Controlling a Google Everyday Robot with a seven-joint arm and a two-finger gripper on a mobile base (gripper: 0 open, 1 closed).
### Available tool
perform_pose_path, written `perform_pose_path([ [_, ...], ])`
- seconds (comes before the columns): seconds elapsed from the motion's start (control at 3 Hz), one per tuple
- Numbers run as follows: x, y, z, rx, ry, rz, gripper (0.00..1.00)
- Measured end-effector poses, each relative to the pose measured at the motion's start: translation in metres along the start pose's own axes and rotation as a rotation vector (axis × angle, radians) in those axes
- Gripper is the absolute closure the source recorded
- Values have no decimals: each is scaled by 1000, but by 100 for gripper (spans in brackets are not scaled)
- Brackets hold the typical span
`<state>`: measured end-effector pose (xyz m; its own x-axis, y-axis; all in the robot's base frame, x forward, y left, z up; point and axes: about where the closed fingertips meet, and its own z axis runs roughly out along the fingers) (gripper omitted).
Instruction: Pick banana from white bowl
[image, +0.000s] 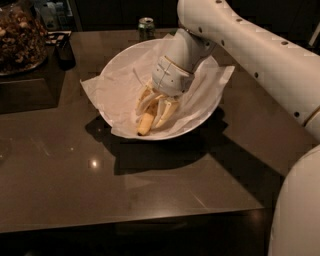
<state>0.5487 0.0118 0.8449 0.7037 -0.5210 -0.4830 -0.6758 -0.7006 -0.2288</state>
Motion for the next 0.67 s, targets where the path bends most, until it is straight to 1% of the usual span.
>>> perform_pose_path([
  [0.33,1,5,-4,4,15,17,100],
  [0.67,3,12,-18,26,54,41,100],
])
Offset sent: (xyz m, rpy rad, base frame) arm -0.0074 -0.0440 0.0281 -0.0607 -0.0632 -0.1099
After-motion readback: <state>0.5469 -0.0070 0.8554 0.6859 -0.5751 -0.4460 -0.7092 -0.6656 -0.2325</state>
